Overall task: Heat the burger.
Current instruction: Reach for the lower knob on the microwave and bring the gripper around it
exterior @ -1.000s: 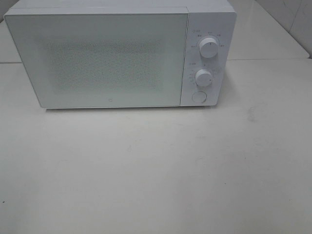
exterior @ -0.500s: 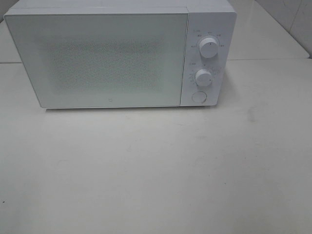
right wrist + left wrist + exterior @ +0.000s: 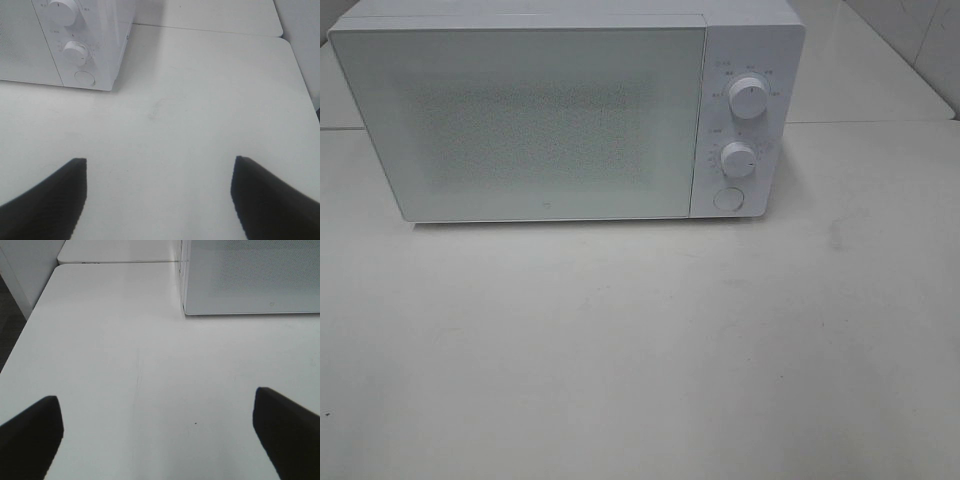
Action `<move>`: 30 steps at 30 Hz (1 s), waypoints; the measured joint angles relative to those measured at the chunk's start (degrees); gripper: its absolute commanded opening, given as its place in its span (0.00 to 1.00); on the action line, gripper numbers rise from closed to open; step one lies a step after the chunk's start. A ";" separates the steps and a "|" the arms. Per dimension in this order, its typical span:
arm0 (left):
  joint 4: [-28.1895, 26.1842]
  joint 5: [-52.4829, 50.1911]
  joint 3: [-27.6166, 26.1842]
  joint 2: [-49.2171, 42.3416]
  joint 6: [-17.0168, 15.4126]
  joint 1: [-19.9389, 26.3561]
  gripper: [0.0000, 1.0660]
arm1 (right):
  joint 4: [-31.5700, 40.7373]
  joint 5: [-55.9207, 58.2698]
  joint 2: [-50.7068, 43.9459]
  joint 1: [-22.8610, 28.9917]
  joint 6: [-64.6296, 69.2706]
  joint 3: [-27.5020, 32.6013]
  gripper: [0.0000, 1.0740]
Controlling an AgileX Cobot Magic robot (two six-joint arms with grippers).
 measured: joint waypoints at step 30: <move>0.00 0.00 0.00 0.00 0.00 0.00 0.92 | 0.00 -37.53 29.05 0.00 0.29 0.00 0.71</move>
